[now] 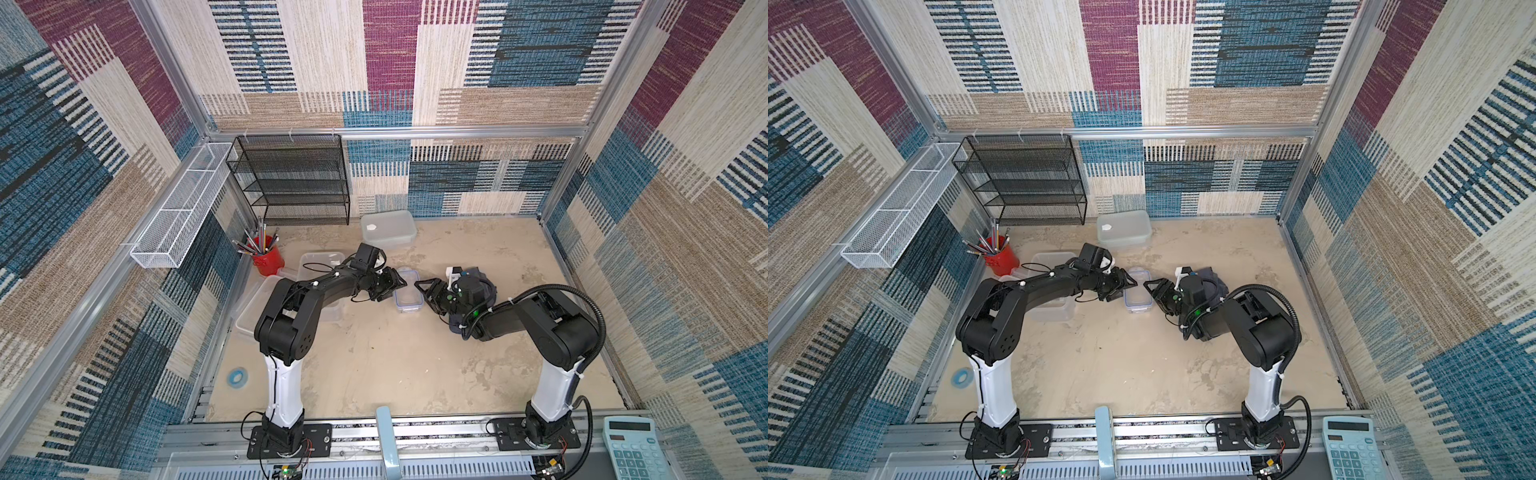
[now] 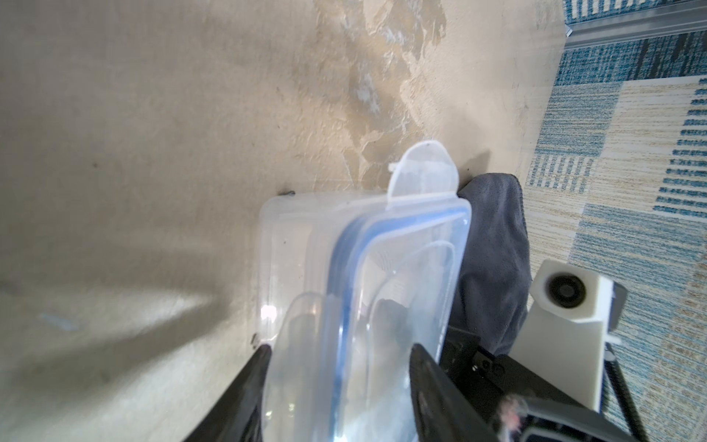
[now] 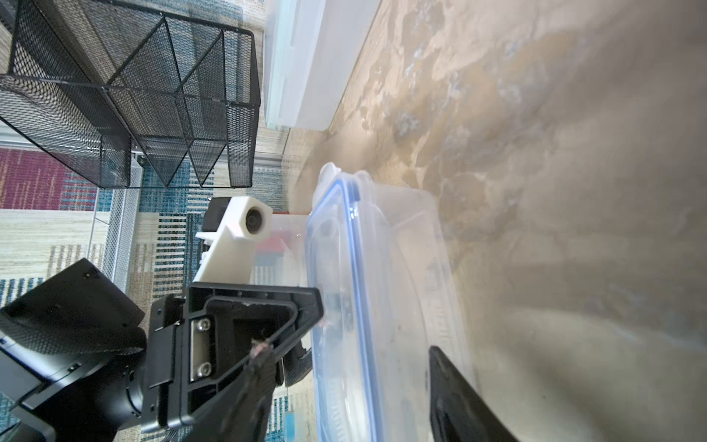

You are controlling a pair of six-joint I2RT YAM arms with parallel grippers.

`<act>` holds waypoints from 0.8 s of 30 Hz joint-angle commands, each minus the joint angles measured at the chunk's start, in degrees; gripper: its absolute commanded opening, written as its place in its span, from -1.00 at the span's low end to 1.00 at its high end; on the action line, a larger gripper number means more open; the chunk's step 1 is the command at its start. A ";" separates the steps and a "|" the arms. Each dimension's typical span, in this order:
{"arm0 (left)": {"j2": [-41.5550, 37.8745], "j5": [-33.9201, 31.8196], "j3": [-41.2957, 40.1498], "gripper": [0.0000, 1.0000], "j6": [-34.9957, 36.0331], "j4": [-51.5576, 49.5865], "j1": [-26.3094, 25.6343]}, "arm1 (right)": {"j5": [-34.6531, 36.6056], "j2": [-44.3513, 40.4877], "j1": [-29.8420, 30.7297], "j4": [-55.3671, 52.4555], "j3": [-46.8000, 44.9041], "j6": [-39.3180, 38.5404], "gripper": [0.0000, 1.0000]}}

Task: Wipe the insides of the lunch boxes
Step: Open the fastener of the lunch box.

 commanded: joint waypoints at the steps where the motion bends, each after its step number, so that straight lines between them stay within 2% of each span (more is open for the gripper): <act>1: 0.65 -0.04 -0.63 0.14 -1.00 -1.63 -0.59 | -0.99 0.81 0.11 12.65 -0.51 5.62 0.24; 7: 0.70 -0.01 -1.27 0.12 -1.72 -1.08 -1.32 | 0.97 2.47 0.19 21.13 -2.35 9.90 0.18; 15: 0.53 -0.20 -1.89 0.11 -2.02 -0.88 -1.77 | 1.87 3.92 0.57 24.51 -1.75 11.69 0.10; 24: 0.64 -0.45 -1.77 0.10 -2.19 -0.88 -2.13 | 2.51 4.73 1.21 24.45 -1.85 12.00 -0.20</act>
